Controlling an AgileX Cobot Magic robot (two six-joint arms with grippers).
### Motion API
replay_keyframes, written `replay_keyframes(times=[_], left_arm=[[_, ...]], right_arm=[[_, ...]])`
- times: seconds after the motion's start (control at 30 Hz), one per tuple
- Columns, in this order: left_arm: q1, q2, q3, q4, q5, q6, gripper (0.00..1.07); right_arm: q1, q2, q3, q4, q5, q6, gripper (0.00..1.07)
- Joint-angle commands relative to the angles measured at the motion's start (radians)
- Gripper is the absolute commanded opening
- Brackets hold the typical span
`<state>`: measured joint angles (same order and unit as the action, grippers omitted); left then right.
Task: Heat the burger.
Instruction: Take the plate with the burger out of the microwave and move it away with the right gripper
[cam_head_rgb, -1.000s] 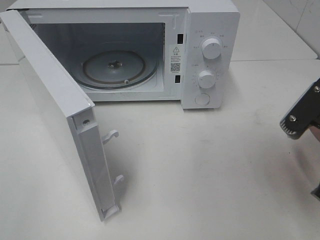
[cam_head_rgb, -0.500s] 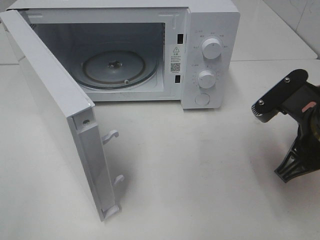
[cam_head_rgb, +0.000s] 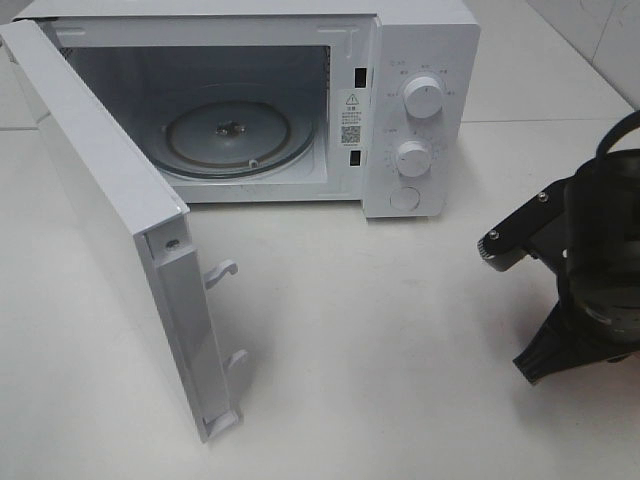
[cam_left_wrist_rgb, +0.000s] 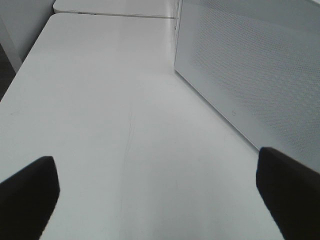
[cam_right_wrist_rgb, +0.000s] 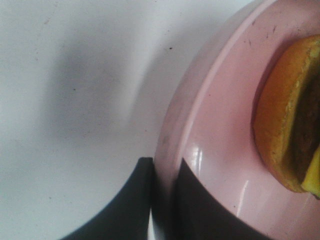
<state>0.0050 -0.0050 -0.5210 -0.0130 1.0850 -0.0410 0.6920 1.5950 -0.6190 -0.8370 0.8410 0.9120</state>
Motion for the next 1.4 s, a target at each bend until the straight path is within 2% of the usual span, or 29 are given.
replay_keyframes(times=[0.03,0.27,0.53,0.63,0.7,0.73,0.77,0.83,0.87,0.9,0.93,0.97,1.0,1.03,1.2,1.33,1.4], left_arm=[[0.0,-0.007,0.002,-0.001,-0.013,-0.004,1.01],[0.0,-0.007,0.002,-0.001,-0.013,-0.004,1.01],[0.0,-0.007,0.002,-0.001,-0.013,-0.004,1.01],[0.0,-0.007,0.002,-0.001,-0.013,-0.004,1.01],[0.0,-0.007,0.002,-0.001,-0.013,-0.004,1.01],[0.0,-0.007,0.002,-0.001,-0.013,-0.004,1.01],[0.0,-0.007,0.002,-0.001,-0.013,-0.004,1.01],[0.0,-0.007,0.002,-0.001,-0.013,-0.004,1.01],[0.0,-0.007,0.002,-0.001,-0.013,-0.004,1.01],[0.0,-0.007,0.002,-0.001,-0.013,-0.004,1.01],[0.0,-0.007,0.002,-0.001,-0.013,-0.004,1.01],[0.0,-0.007,0.002,-0.001,-0.013,-0.004,1.01],[0.0,-0.007,0.002,-0.001,-0.013,-0.004,1.01],[0.0,-0.007,0.002,-0.001,-0.013,-0.004,1.01],[0.0,-0.007,0.002,-0.001,-0.013,-0.004,1.01],[0.0,-0.007,0.002,-0.001,-0.013,-0.004,1.01],[0.0,-0.007,0.002,-0.001,-0.013,-0.004,1.01]], right_arm=[[-0.005,0.021,-0.007,-0.065,0.036,0.039,0.0],[-0.005,0.159,-0.007,-0.107,-0.044,0.169,0.0],[-0.005,0.225,-0.007,-0.124,-0.065,0.244,0.0],[-0.005,0.228,-0.007,-0.13,-0.066,0.258,0.04],[-0.005,0.228,-0.007,-0.129,-0.062,0.257,0.11],[-0.005,0.228,-0.007,-0.129,-0.062,0.257,0.11],[-0.004,0.228,-0.007,-0.124,-0.056,0.25,0.19],[-0.004,0.228,-0.007,-0.118,-0.055,0.245,0.23],[-0.002,0.228,-0.007,-0.11,-0.055,0.235,0.33],[-0.002,0.228,-0.007,-0.11,-0.055,0.235,0.33],[-0.002,0.227,-0.007,-0.106,-0.055,0.23,0.37],[-0.002,0.222,-0.007,-0.085,-0.055,0.207,0.47],[-0.002,0.222,-0.007,-0.085,-0.055,0.207,0.47],[-0.002,0.204,-0.007,-0.07,-0.055,0.186,0.53],[-0.002,0.116,-0.007,-0.011,-0.071,0.106,0.62],[-0.002,0.047,-0.007,0.049,-0.087,0.022,0.63],[-0.002,-0.027,-0.007,0.119,-0.104,-0.075,0.64]])
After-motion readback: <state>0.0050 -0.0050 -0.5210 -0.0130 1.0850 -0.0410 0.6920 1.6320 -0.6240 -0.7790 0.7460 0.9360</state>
